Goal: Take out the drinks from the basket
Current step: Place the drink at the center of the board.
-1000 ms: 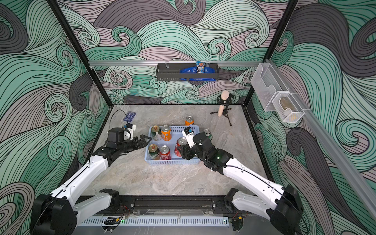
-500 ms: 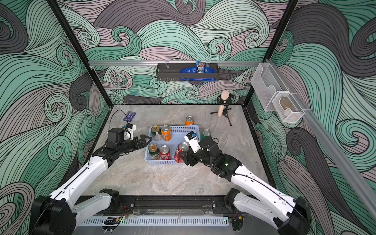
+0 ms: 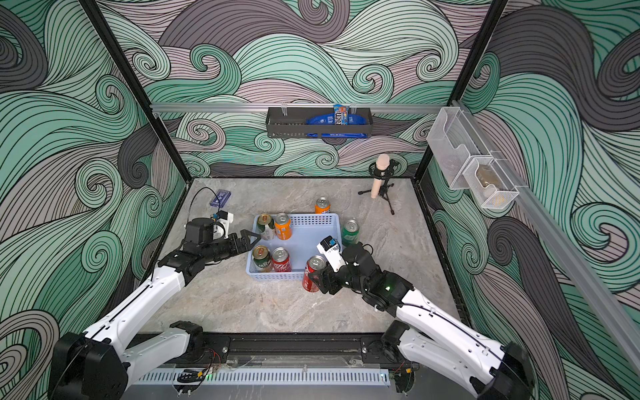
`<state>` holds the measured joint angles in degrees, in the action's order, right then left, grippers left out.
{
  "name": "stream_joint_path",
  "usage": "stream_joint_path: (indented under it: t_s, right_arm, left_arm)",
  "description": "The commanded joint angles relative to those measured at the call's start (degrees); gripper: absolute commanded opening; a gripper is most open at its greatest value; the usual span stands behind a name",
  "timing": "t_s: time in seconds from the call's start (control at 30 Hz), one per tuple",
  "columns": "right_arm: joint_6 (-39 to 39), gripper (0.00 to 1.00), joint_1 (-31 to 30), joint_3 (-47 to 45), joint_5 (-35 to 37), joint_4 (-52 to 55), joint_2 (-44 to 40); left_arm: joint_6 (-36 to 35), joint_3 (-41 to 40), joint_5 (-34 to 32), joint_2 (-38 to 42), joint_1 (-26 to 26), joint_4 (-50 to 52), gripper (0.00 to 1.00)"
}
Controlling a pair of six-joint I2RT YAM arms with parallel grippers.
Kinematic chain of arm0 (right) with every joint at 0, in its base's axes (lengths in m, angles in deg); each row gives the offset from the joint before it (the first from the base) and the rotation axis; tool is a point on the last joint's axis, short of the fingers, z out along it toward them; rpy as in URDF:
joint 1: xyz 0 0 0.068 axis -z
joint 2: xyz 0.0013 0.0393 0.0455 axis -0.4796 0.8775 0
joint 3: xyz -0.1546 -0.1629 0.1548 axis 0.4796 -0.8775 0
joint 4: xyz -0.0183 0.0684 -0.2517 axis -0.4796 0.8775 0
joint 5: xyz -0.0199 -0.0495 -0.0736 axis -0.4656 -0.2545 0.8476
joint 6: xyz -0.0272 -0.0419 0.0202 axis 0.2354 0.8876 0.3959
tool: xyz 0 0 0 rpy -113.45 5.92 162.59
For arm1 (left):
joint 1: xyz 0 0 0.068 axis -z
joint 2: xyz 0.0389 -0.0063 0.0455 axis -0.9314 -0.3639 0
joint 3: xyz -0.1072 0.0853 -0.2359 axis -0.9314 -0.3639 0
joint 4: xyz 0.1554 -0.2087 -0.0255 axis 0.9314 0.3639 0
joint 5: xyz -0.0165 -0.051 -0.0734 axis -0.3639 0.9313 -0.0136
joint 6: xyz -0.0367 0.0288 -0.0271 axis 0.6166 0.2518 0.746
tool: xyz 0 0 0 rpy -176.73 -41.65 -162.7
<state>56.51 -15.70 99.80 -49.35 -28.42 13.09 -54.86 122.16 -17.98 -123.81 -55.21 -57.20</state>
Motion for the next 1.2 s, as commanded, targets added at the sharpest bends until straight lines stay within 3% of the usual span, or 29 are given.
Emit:
stream_joint_path:
  t_s: [0.0, 0.53, 0.87, 1.17]
  right_arm:
    - [-0.3, 0.53, -0.4, 0.6, 0.6, -4.4, -1.0]
    - [-1.1, 0.52, -4.0, 0.7, 10.2, -3.0, 3.9]
    - [-6.5, 0.52, -7.6, -4.7, 19.4, -4.8, 0.2]
    - [-8.7, 0.51, -8.7, -10.7, 22.2, -7.8, -5.6]
  left_arm:
    - [0.3, 2.6, -0.9, 0.6, 0.9, 0.5, 0.98]
    - [-0.2, 2.2, -2.5, 0.9, 1.8, 0.9, 0.98]
    - [0.1, 0.1, -2.7, 1.5, 1.9, -1.2, 0.98]
    - [0.4, -1.7, -2.9, 3.0, 2.1, -3.0, 0.98]
